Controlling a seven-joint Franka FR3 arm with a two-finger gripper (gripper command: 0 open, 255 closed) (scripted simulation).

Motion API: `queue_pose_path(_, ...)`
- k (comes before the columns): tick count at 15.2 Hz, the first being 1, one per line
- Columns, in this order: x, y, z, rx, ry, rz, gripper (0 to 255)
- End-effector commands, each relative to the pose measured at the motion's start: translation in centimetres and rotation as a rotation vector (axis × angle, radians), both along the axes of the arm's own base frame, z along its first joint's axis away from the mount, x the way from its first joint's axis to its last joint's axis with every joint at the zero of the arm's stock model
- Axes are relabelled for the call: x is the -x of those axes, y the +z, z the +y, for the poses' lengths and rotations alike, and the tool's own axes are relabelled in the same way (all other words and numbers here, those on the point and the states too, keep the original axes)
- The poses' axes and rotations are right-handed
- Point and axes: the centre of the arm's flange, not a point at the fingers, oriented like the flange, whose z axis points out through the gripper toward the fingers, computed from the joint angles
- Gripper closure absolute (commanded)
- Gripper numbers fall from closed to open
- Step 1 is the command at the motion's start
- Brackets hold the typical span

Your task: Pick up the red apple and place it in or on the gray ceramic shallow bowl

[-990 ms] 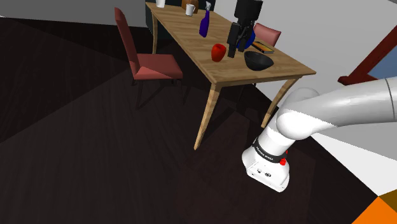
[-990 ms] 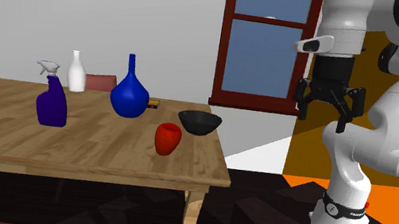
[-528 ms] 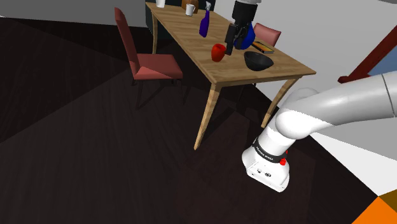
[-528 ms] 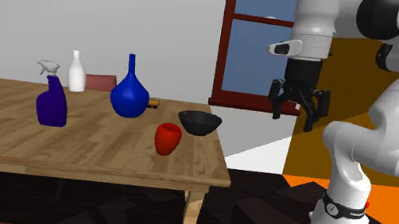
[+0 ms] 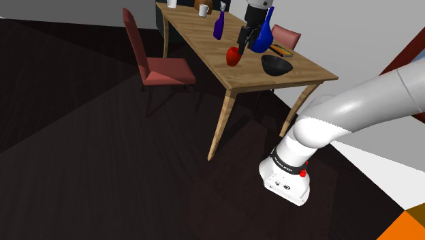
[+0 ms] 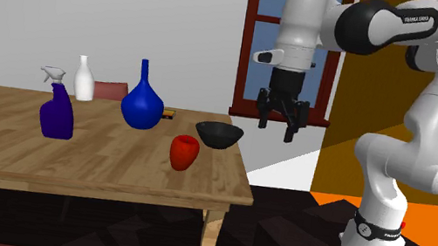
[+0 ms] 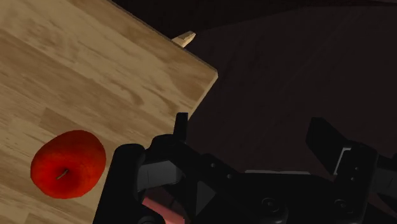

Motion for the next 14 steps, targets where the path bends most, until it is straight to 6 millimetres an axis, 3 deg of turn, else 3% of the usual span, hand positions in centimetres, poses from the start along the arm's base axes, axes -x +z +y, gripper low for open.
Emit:
queue_pose_path(1, -1.4, -0.6, -2.1, 0.01, 0.001, -0.015, 0)
queue_pose_path(14, -9.6, -2.7, -15.2, 0.066, 0.002, -0.108, 0)
